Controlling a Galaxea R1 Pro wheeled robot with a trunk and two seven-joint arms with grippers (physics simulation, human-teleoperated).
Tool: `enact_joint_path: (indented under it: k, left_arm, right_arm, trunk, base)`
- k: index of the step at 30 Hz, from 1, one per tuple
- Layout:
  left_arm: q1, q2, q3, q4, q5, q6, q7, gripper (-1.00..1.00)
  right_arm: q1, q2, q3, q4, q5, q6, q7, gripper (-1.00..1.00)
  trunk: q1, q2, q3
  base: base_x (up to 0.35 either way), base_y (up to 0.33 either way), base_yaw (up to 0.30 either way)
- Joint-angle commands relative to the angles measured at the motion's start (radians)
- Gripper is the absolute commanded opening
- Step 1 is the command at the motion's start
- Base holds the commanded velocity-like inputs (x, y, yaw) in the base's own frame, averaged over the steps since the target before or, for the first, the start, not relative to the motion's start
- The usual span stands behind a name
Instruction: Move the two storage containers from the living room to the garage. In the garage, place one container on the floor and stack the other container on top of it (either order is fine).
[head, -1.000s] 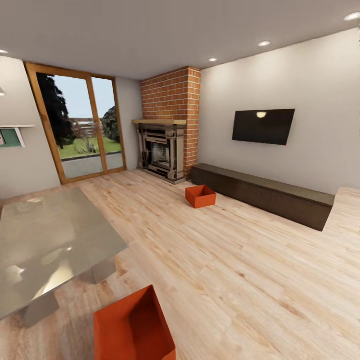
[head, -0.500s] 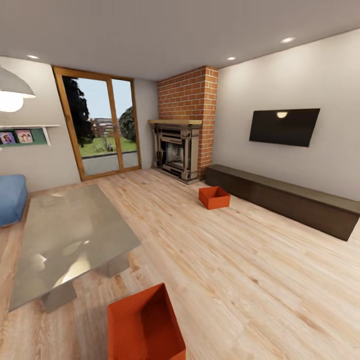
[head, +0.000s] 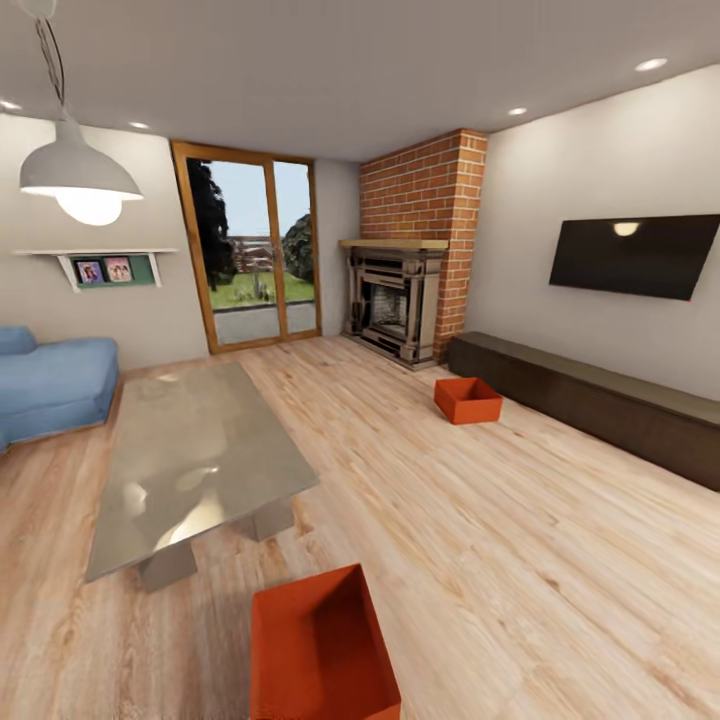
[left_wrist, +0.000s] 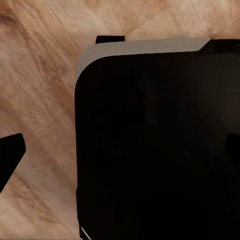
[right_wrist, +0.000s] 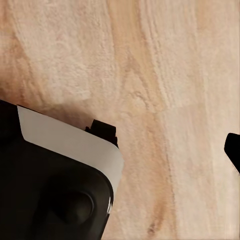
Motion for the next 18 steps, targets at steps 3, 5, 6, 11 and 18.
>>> enact_joint_path:
  k: [3, 5, 6, 11, 18]
  left_arm:
    - [0.0, 0.0, 0.0, -0.001, 0.001, 0.0, 0.002, 1.0]
    - [0.0, 0.0, 0.0, -0.001, 0.001, 0.0, 0.002, 1.0]
    - [0.0, 0.0, 0.0, -0.001, 0.001, 0.0, 0.002, 1.0]
    - [0.0, 0.0, 0.0, -0.001, 0.001, 0.0, 0.001, 1.0]
    - [0.0, 0.0, -0.001, -0.001, 0.001, 0.0, 0.001, 1.0]
  right_arm:
    - [-0.001, 0.0, 0.009, 0.003, -0.01, -0.007, 0.0, 1.0]
    - [-0.001, 0.0, 0.009, 0.003, -0.01, -0.006, 0.0, 1.0]
    - [-0.001, 0.0, 0.009, 0.003, -0.01, -0.006, 0.0, 1.0]
    - [-0.001, 0.0, 0.009, 0.003, -0.01, -0.006, 0.0, 1.0]
    - [-0.001, 0.0, 0.009, 0.003, -0.01, -0.006, 0.0, 1.0]
  trunk:
    - [0.0, 0.0, -0.001]
    - [0.0, 0.0, -0.001]
    - [0.0, 0.0, -0.001]
    - [0.0, 0.0, -0.001]
    - [0.0, 0.0, -0.001]
  base:
    - [0.042, -0.102, 0.264]
    - [0.073, -0.185, 0.18]
    - [0.087, -0.222, 0.09]
    - [0.098, -0.249, 0.026]
    - [0.102, -0.257, 0.002]
